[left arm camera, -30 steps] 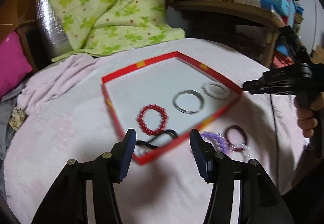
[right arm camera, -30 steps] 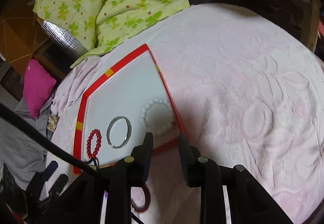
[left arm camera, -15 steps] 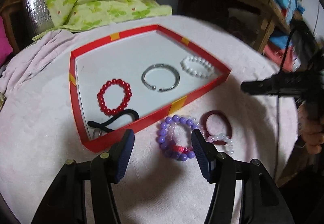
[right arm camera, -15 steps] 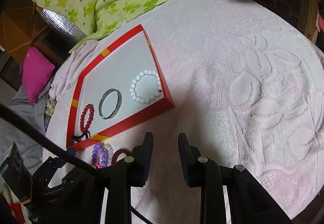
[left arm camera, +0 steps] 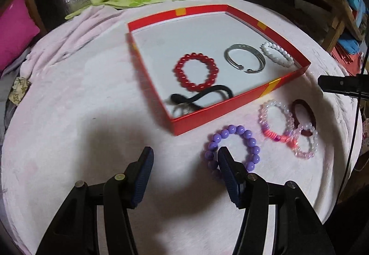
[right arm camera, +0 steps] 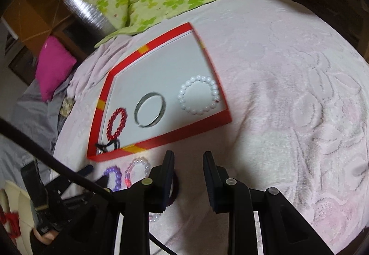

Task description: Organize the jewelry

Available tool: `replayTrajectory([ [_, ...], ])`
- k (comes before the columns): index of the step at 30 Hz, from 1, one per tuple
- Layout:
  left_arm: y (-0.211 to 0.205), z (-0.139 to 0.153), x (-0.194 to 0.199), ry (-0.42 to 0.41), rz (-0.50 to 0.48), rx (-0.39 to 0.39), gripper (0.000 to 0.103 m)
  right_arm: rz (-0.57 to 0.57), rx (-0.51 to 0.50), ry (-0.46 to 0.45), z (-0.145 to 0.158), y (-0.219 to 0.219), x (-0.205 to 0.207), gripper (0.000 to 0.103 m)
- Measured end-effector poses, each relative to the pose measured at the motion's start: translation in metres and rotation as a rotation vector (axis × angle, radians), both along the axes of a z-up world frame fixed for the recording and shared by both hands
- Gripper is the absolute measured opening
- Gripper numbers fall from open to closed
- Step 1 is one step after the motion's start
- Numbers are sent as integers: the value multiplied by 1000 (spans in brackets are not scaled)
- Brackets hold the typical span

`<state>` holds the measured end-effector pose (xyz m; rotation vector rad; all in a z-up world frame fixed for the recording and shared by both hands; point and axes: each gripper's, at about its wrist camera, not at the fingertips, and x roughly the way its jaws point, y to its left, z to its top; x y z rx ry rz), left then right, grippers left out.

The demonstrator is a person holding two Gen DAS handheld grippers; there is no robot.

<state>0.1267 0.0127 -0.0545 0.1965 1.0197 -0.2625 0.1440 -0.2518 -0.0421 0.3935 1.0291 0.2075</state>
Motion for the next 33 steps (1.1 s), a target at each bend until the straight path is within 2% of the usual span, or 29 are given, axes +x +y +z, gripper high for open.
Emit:
replayTrajectory([
  [5, 11, 0, -4, 5, -3, -11, 59, 96, -29, 31, -9, 20, 2, 28],
  [9, 10, 2, -1, 5, -6, -21, 59, 138, -111, 71, -22, 38, 5, 28],
  [12, 5, -1, 0, 10, -28, -23, 59, 150, -165, 54, -25, 45, 6, 19],
  [13, 2, -3, 0, 14, -37, -14, 56, 149, -201, 46, -26, 48, 6, 7],
  [14, 0, -5, 1, 18, -43, -10, 54, 143, -226, 44, -26, 48, 6, 5],
  [19, 2, -3, -1, 6, -61, -28, 52, 74, -244, -8, -14, 36, 5, 5],
  [21, 1, -1, -5, 1, -90, -39, 53, 26, -215, -1, -12, 23, 7, 5],
  [24, -1, -1, -10, -2, -143, -39, 60, -26, -221, 43, -18, 8, 10, 5],
  [26, -4, -2, -13, -6, -167, -29, 62, -27, -221, 81, -24, 4, 13, 5],
  [33, -8, -1, -12, 8, -197, -62, 67, -22, -235, 84, -26, 8, 16, 5],
])
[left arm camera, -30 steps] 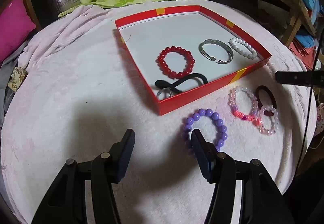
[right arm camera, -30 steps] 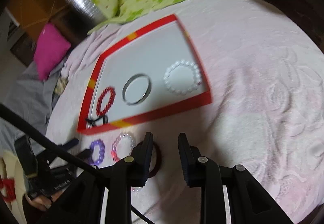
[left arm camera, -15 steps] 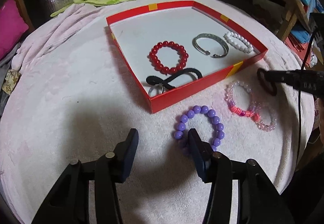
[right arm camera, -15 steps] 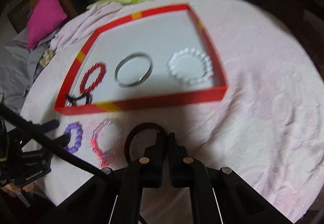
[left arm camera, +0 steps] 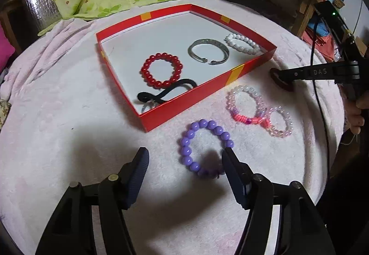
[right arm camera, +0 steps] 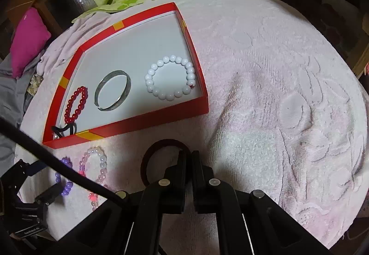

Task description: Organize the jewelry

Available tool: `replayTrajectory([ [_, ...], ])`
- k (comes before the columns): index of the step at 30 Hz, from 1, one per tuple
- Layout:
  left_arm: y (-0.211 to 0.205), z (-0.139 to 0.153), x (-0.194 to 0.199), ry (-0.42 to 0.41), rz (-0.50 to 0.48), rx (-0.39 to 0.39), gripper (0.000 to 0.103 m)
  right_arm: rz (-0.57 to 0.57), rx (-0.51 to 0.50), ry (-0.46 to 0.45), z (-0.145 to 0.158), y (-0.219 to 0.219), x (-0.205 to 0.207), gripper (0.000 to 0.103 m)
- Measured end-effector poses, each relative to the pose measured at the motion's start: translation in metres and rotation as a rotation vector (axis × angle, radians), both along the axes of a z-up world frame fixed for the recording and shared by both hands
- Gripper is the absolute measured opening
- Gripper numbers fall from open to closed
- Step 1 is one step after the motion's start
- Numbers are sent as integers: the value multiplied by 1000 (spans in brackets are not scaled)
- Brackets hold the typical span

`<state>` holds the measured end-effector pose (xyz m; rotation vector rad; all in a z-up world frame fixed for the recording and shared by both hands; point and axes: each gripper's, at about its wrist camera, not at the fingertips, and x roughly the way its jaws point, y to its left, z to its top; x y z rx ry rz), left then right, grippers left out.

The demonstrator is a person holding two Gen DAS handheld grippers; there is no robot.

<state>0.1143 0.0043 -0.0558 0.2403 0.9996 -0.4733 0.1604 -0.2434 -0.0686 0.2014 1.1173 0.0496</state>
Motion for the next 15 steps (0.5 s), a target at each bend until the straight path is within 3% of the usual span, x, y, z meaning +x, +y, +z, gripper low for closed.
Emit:
replayTrajectory([
  [4, -4, 2, 0, 18, -25, -40, 67, 1, 5, -1, -1, -1, -1, 5],
  [9, -15, -13, 2, 48, -25, 16, 69, 1, 4, -2, -2, -1, -1, 5],
  [12, -16, -12, 1, 29, -23, 1, 68, 4, -5, -5, -1, 1, -2, 5],
  [15, -14, -11, 0, 29, -23, -25, 40, 7, 1, -12, 1, 3, -3, 6],
])
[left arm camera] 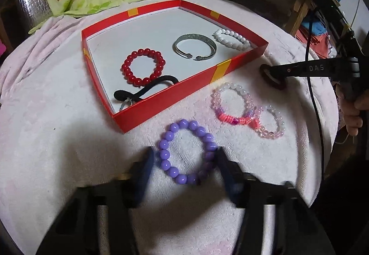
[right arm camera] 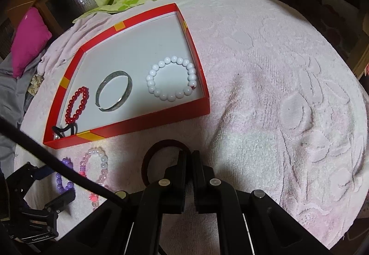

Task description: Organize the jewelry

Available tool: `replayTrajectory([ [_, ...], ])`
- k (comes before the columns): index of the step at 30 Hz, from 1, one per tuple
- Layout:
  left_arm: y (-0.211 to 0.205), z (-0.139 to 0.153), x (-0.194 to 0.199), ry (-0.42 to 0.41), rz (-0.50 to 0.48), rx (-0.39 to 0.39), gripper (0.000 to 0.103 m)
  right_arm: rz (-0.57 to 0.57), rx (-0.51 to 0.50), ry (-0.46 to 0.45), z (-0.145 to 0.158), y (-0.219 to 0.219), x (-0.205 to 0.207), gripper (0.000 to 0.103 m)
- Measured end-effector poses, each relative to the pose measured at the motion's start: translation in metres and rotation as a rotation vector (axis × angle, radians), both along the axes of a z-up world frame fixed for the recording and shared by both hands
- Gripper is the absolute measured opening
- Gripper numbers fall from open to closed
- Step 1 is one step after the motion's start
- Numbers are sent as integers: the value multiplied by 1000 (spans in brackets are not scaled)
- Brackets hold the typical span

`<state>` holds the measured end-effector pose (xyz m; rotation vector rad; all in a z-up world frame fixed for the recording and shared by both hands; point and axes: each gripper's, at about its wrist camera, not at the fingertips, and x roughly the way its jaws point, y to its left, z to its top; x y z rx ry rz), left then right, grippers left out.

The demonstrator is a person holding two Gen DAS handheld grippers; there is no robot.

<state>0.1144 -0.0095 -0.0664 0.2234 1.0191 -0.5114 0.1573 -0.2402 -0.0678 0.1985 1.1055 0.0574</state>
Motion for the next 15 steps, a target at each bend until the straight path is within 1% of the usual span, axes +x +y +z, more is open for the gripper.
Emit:
replayTrajectory([
  [1, 2, 1, 1, -2, 5, -4, 29, 5, 9, -5, 2, 0, -1, 6],
  [3, 6, 2, 2, 3, 11, -21, 20, 15, 29, -18, 6, 2, -3, 5],
  [5, 10, 5, 3, -4, 25, -26, 19, 31, 52, -39, 13, 4, -6, 5],
  [7, 10, 10, 2, -24, 21, -28, 5, 52, 89, -67, 21, 7, -10, 5],
  [10, 13, 20, -3, -41, 7, -58, 5, 87, 144, -98, 31, 12, -13, 5],
  [13, 15, 28, -7, -61, -3, -64, 5, 114, 160, -116, 39, 18, -16, 5],
  [15, 17, 32, -9, -67, -3, -70, 5, 124, 154, -117, 40, 23, -17, 5],
])
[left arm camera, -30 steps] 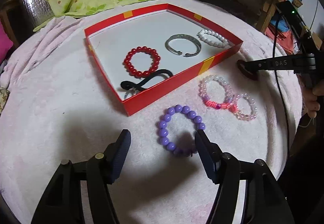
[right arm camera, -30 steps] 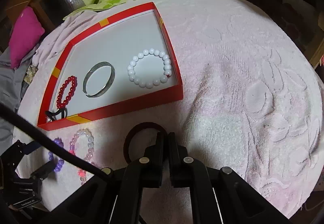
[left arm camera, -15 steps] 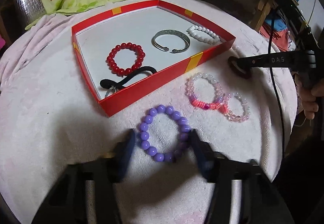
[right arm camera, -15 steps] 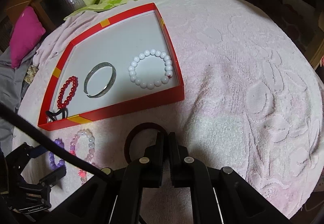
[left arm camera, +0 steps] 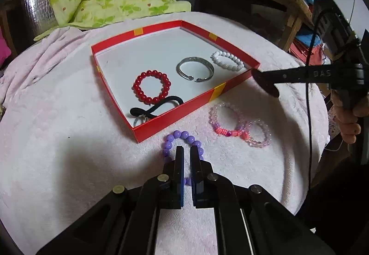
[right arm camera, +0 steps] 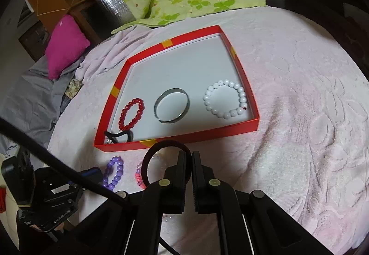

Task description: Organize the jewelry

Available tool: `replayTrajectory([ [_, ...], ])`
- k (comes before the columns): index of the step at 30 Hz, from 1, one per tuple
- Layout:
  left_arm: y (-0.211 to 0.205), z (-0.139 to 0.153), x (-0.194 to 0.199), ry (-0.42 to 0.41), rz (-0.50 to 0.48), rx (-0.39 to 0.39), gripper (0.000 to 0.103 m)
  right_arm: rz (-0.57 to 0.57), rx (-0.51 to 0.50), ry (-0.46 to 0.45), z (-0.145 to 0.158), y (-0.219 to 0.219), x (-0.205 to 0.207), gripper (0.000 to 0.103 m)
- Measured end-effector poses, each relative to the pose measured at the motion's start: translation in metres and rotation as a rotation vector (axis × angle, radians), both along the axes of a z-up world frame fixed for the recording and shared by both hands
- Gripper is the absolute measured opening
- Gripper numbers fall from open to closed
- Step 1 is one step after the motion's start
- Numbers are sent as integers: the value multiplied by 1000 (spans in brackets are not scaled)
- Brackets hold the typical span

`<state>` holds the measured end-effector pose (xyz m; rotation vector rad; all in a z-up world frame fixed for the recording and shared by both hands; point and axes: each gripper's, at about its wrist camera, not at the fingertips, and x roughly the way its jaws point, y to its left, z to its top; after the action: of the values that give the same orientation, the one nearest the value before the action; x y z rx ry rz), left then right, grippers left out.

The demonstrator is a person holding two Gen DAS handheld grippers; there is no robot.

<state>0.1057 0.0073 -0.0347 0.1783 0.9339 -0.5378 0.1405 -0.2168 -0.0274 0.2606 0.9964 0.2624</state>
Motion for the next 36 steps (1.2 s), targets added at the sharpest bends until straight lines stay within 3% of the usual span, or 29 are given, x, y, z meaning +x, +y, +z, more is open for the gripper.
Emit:
replayTrajectory([
  [3, 7, 2, 0, -1, 7, -6, 5, -6, -21, 21, -4, 3, 1, 5],
  [8, 10, -9, 2, 19, 22, 58, 7, -55, -74, 76, -18, -3, 7, 5],
  [9, 11, -9, 1, 20, 22, 63, 12, -64, -76, 86, -20, -4, 8, 5],
  [12, 9, -10, 0, 14, 24, 79, 47, -76, -82, 95, -22, -8, 9, 5],
  [13, 7, -10, -1, 5, 25, 81, 52, -77, -85, 97, -23, -8, 10, 5],
  [16, 0, -10, -2, 3, 9, 88, 53, -82, -99, 115, -28, -9, 11, 5],
  [24, -16, -28, -1, 10, 21, 215, 55, -91, -102, 143, -43, -13, 15, 5],
  [36, -16, -32, -3, -24, 53, 252, 69, -90, -95, 140, -46, -14, 14, 5],
])
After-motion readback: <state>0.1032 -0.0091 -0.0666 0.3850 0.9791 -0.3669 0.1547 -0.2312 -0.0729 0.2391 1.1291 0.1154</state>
